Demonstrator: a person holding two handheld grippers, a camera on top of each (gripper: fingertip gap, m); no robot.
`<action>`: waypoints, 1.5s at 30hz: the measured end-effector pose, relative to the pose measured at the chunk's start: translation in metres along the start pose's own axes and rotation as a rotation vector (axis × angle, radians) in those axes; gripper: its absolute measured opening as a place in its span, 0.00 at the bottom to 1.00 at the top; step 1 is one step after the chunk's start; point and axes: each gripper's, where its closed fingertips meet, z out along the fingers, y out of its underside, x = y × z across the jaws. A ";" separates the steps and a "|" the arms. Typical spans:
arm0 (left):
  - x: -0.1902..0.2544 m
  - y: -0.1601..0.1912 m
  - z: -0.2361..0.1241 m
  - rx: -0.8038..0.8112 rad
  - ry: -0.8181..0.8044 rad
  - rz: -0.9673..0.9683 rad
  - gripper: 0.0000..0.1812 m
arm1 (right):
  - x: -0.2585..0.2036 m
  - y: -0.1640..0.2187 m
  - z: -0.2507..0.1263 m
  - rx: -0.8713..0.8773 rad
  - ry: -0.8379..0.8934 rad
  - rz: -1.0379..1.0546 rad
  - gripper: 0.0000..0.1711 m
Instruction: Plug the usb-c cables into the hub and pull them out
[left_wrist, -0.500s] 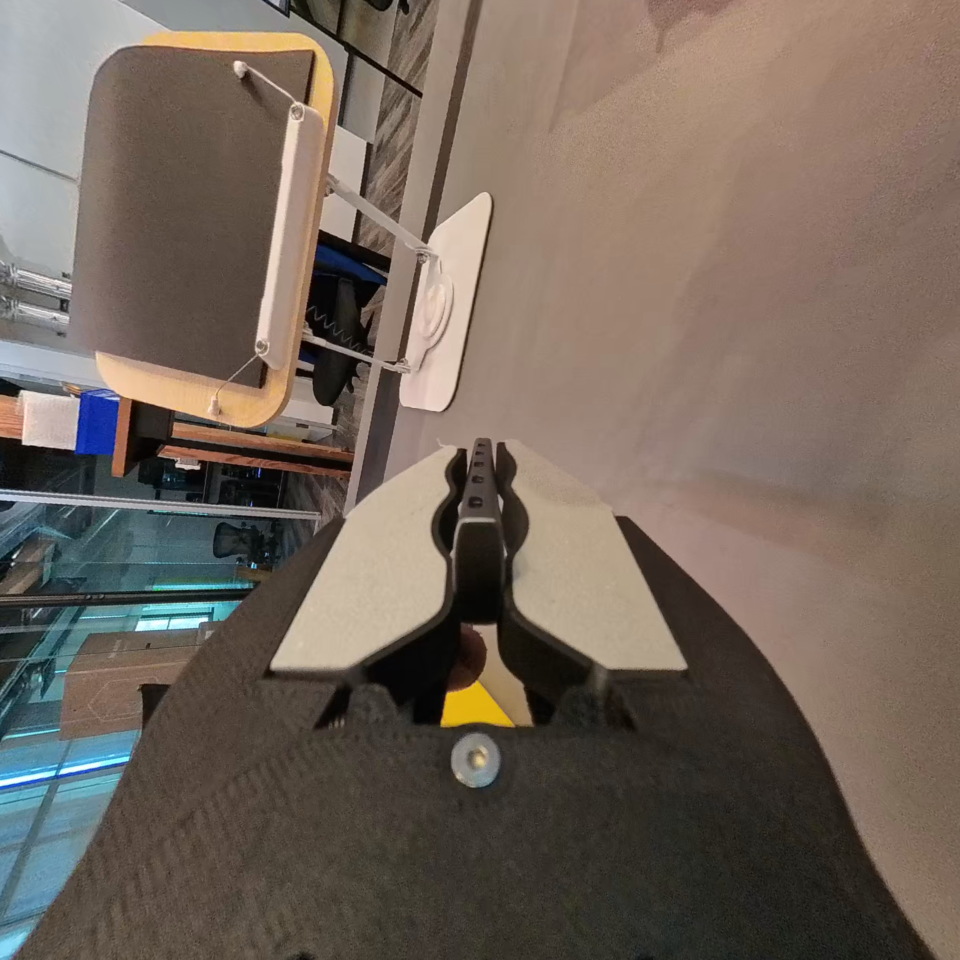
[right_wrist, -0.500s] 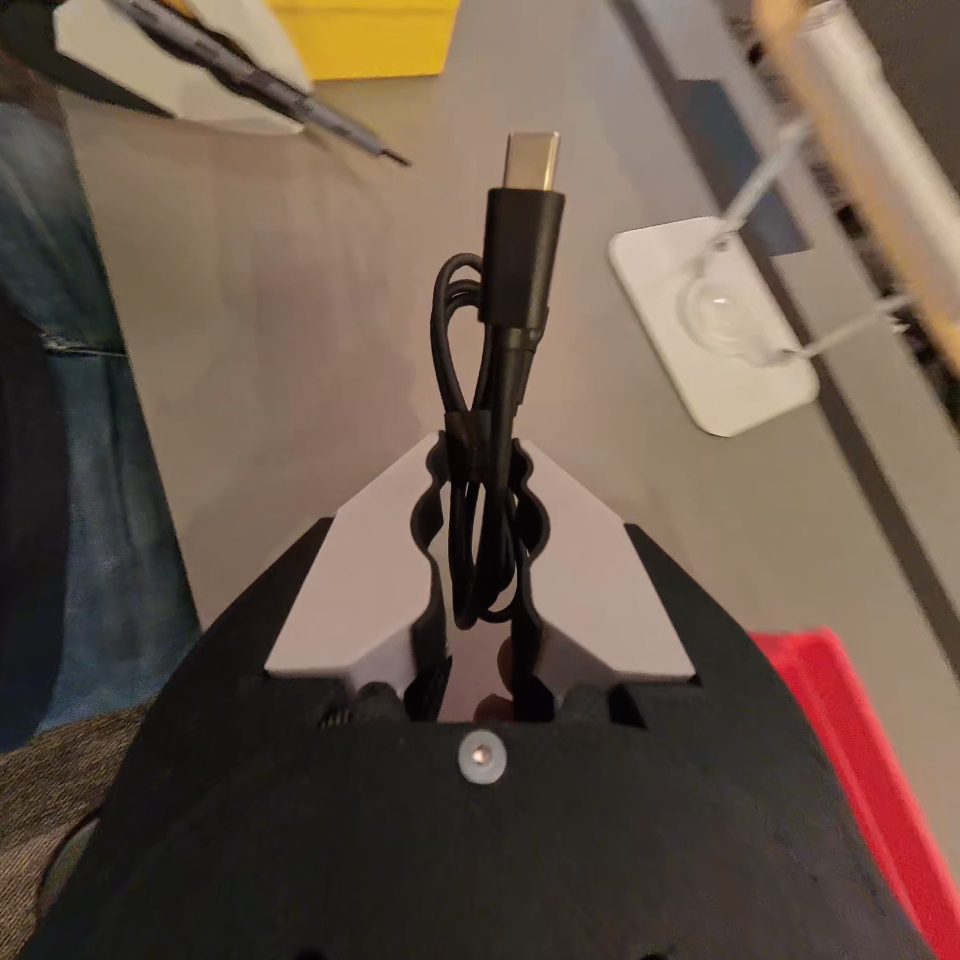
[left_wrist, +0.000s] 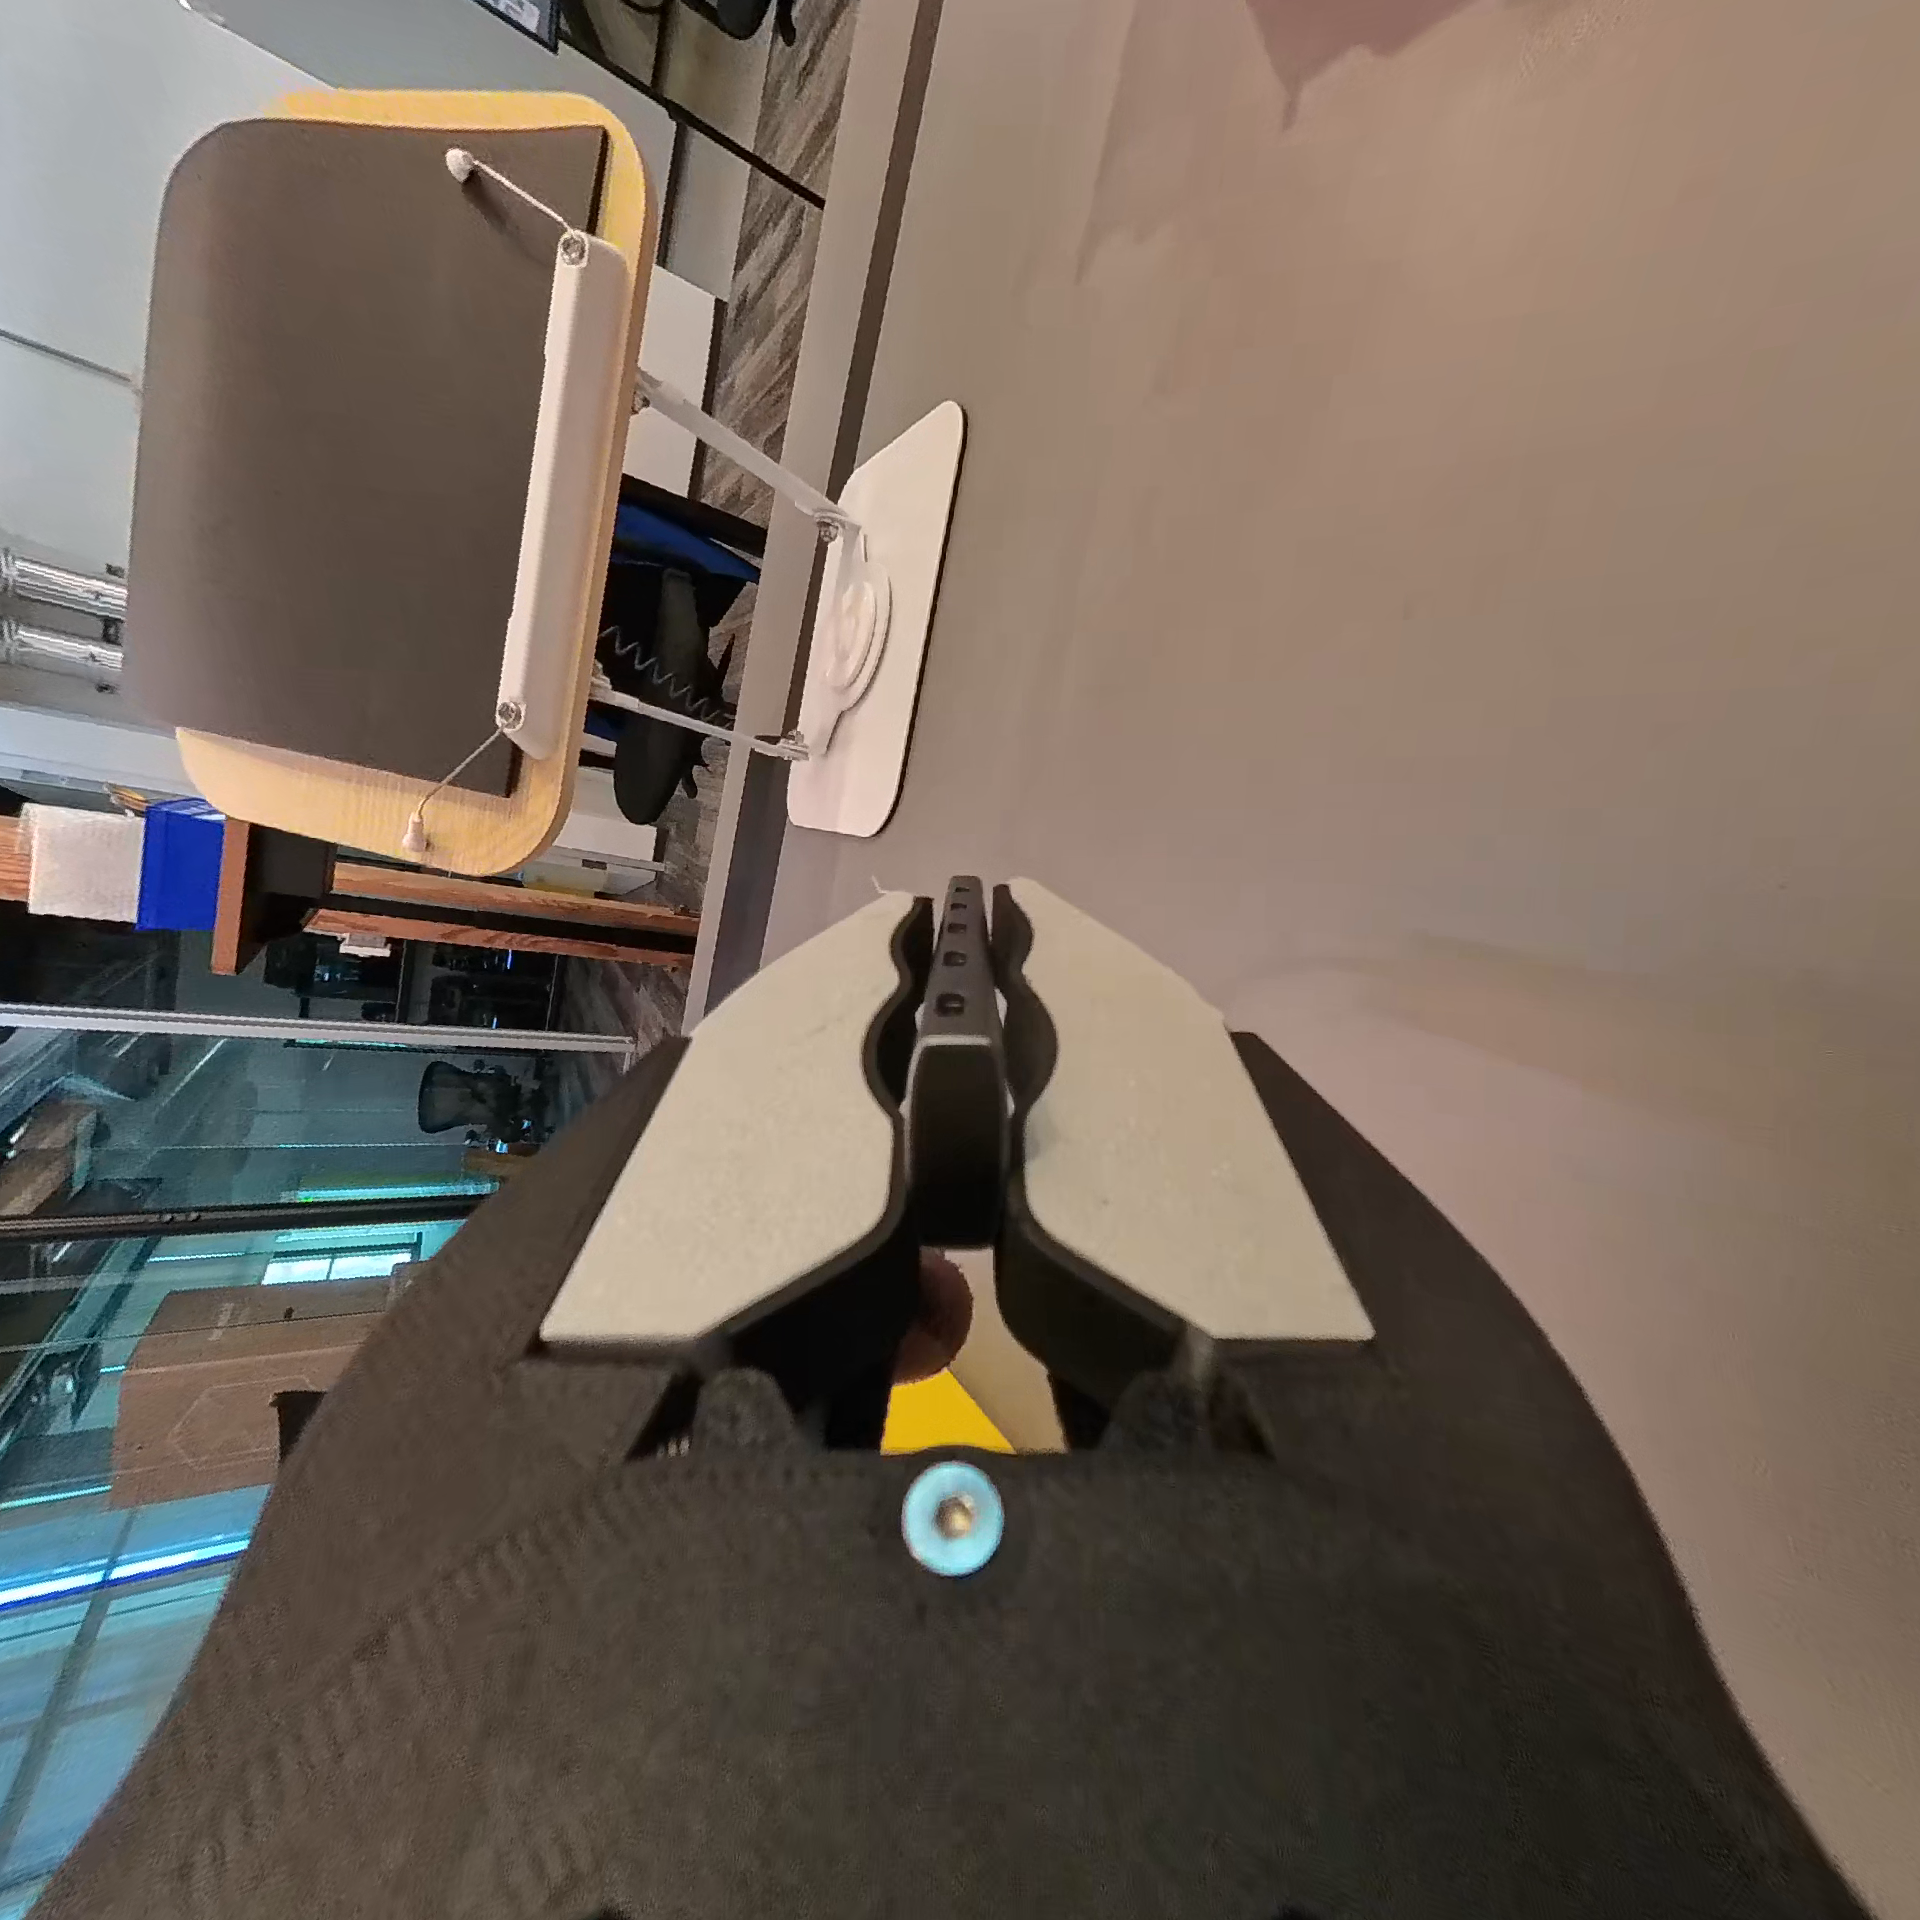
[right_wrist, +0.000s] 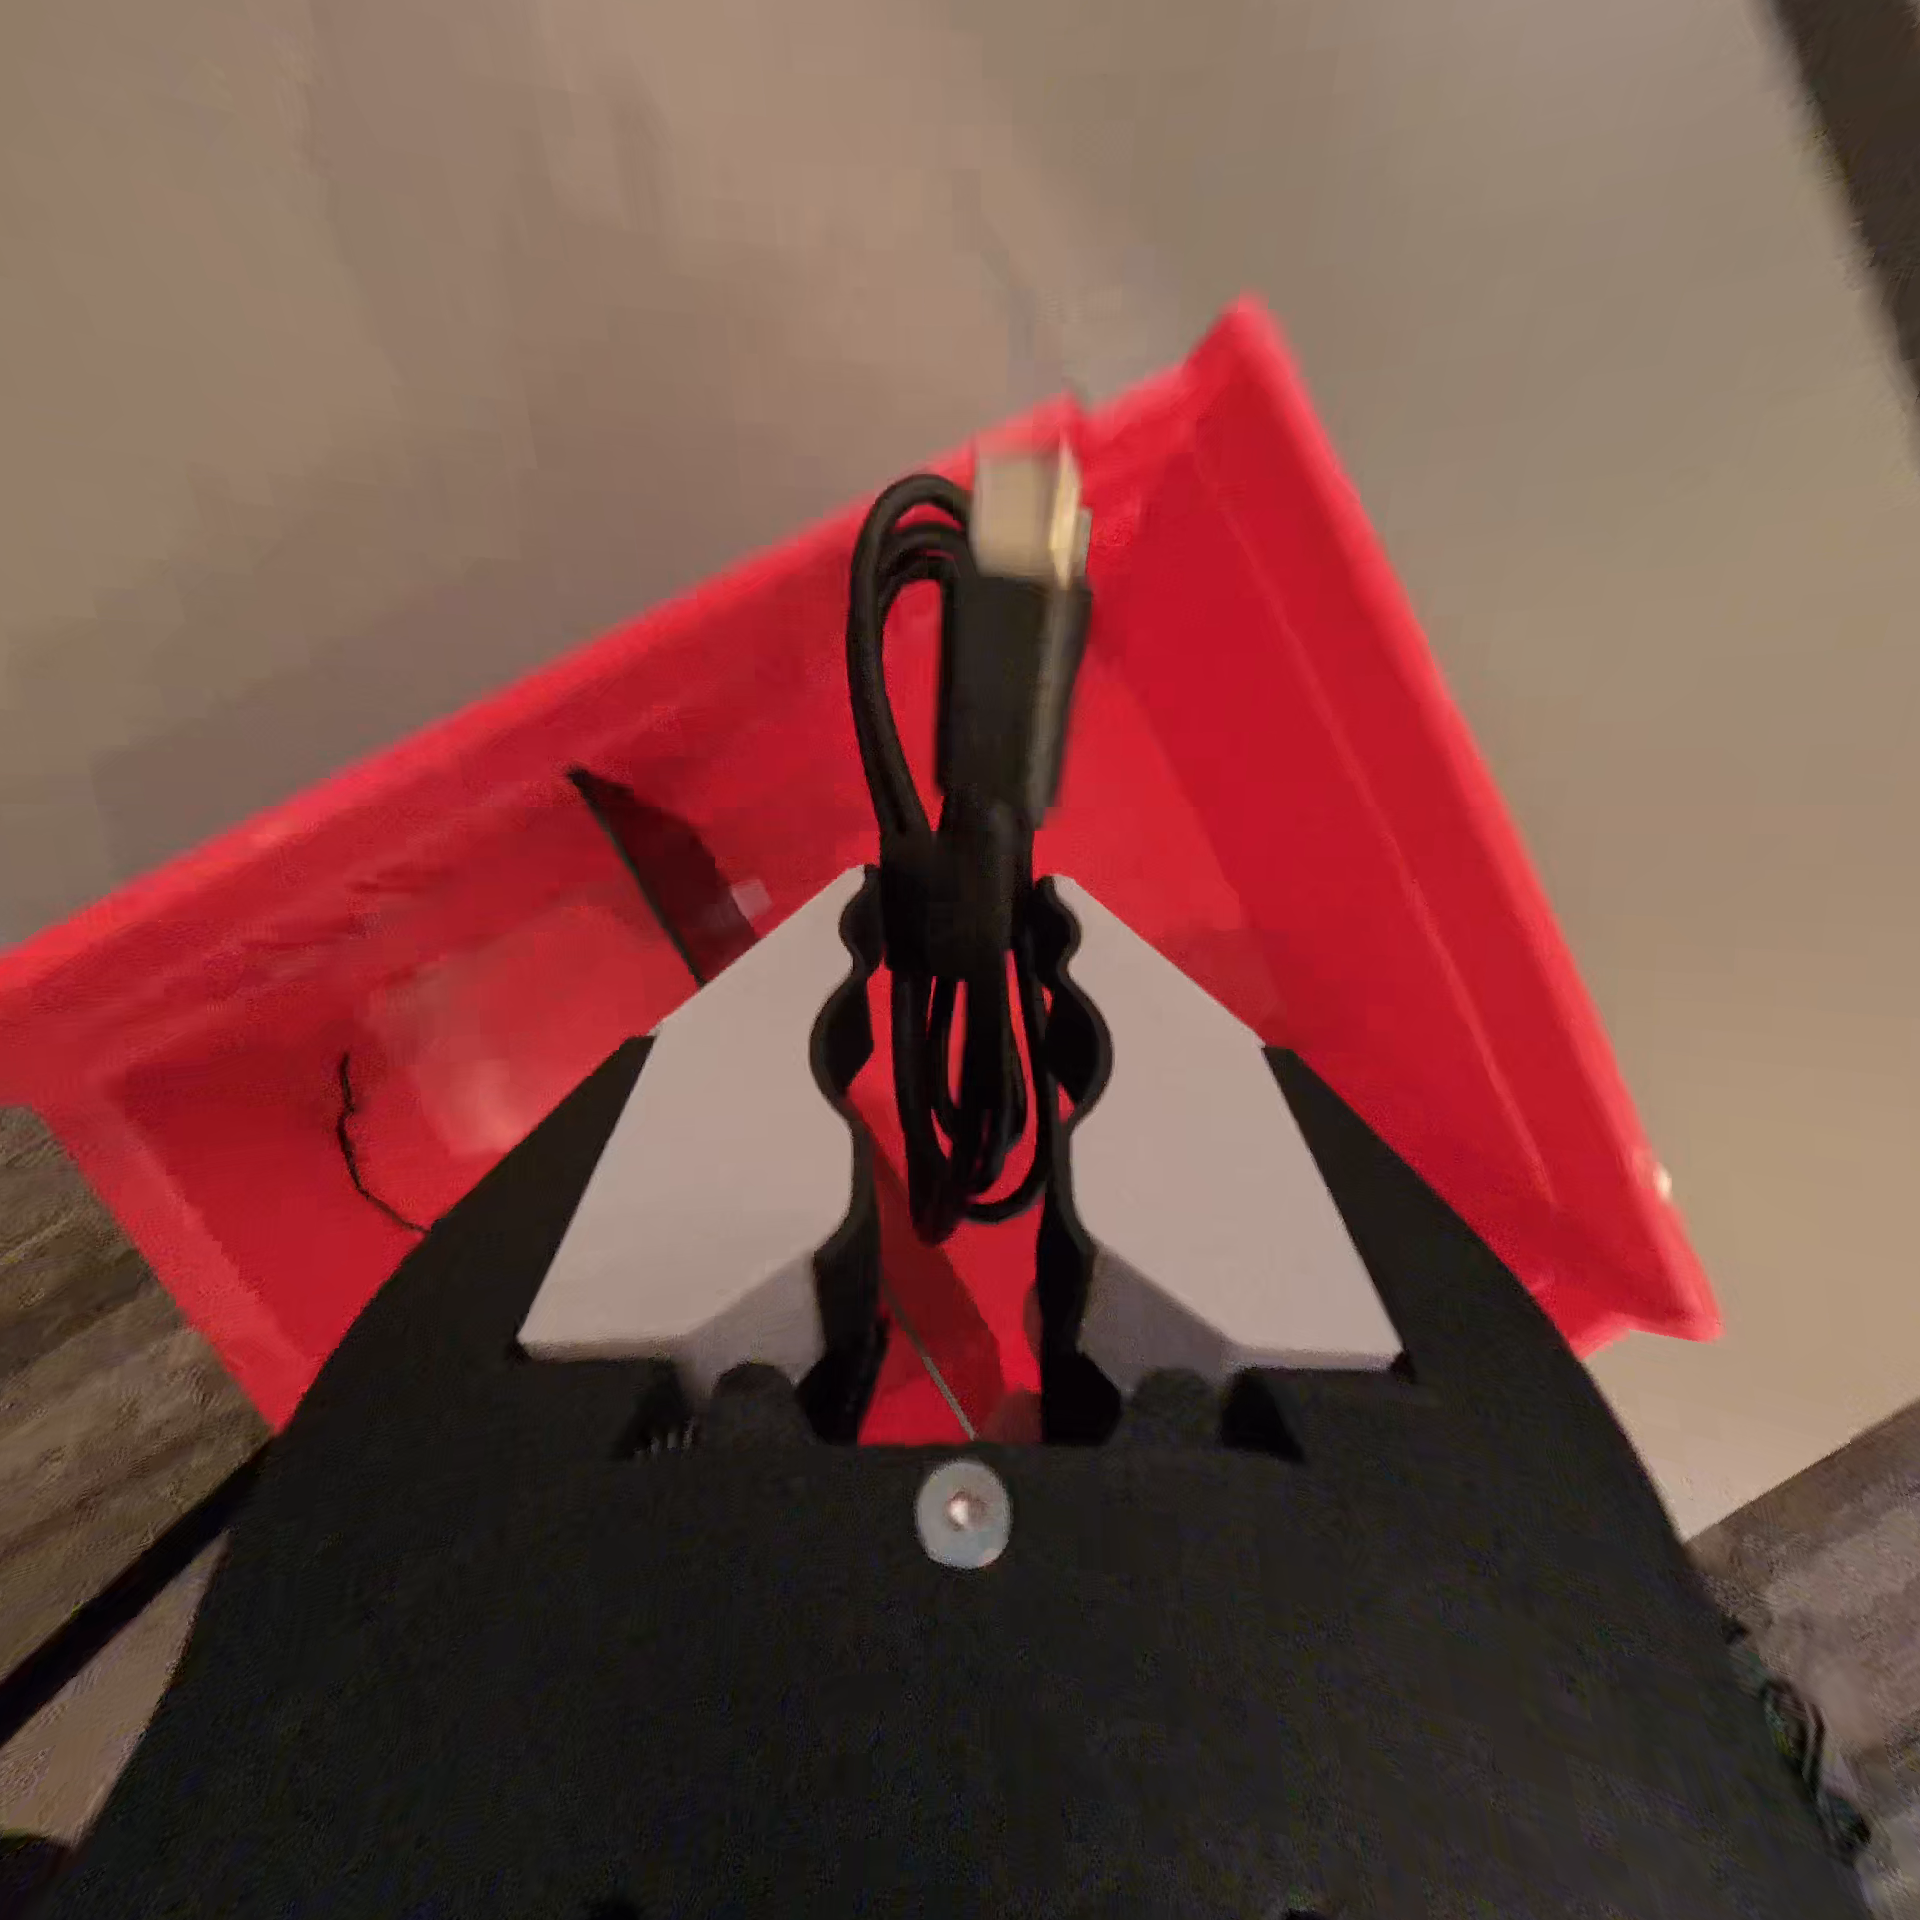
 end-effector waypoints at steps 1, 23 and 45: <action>0.000 0.000 0.000 -0.001 0.002 0.001 0.06 | 0.003 0.010 0.009 -0.043 -0.017 0.011 0.17; 0.003 -0.025 -0.002 0.039 0.022 -0.040 0.06 | -0.273 -0.218 -0.025 0.571 0.101 -0.780 0.17; 0.020 -0.047 -0.013 0.105 0.119 0.028 0.06 | -0.348 -0.257 0.028 0.726 0.111 -1.078 0.03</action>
